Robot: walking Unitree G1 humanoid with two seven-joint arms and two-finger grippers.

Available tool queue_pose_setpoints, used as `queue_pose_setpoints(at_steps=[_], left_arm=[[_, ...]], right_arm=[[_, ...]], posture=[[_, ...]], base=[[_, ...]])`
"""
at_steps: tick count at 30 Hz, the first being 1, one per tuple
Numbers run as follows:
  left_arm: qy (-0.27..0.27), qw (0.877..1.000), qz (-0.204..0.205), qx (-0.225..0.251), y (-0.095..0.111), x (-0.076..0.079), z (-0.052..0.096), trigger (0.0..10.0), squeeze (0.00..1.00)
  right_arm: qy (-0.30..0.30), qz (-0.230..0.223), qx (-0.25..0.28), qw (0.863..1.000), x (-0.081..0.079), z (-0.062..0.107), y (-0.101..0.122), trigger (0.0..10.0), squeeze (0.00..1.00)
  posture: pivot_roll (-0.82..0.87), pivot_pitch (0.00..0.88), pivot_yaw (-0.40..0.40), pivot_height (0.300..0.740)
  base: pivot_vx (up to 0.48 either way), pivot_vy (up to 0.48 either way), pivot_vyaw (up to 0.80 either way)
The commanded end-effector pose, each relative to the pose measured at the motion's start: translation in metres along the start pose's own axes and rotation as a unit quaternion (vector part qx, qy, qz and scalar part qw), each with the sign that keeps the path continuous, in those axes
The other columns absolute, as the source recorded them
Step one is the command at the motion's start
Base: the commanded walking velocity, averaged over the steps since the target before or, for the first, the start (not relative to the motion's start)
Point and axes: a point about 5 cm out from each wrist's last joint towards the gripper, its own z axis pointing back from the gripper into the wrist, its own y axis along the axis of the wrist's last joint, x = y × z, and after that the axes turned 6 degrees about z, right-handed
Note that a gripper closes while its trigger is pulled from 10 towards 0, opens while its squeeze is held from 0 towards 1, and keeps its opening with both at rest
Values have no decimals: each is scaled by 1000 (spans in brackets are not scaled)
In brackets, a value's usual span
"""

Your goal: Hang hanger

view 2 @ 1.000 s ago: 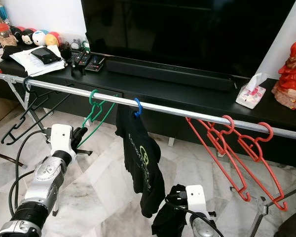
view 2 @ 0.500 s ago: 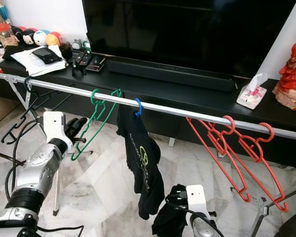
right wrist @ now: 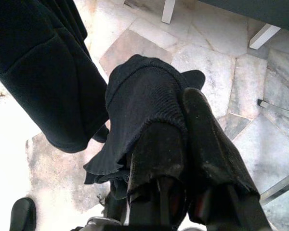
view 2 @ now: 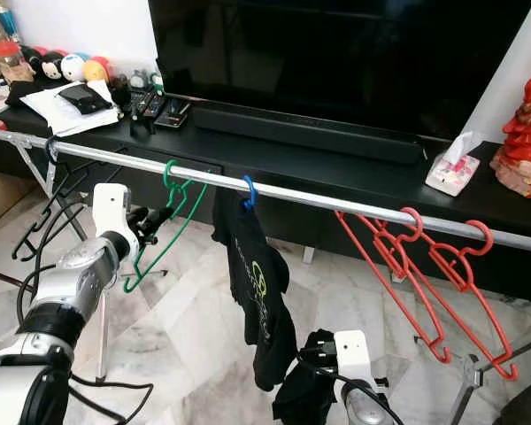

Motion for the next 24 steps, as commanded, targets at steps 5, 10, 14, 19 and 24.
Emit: queue_pose_setpoints(at_steps=[5, 10, 14, 19, 24], left_arm=[[-5, 999, -25, -28, 1, 4, -8, 10000, 0], [-12, 999, -19, -33, 1, 9, -12, 10000, 0], [-10, 999, -16, -28, 5, 11, -15, 10000, 0], [-5, 999, -29, -15, 9, 21, -20, 10000, 0], [-5, 999, -31, -15, 6, 26, -21, 10000, 0]], right_arm=[[-8, -6, 3, 1000, 5, 0, 1, 10000, 0], [-9, -7, 4, 1000, 5, 0, 0, 10000, 0], [-10, -6, 4, 1000, 5, 1, 0, 10000, 0], [-10, -5, 2, 1000, 6, 2, -2, 10000, 0], [-11, -6, 3, 1000, 6, 2, -3, 10000, 0]], posture=[[-90, 0, -42, 740], [-96, 0, -41, 740], [-97, 0, -41, 740], [-100, 2, -41, 740], [-112, 5, -35, 740]], base=[[0, 0, 0], [0, 0, 0], [0, 0, 0], [0, 0, 0], [0, 0, 0]])
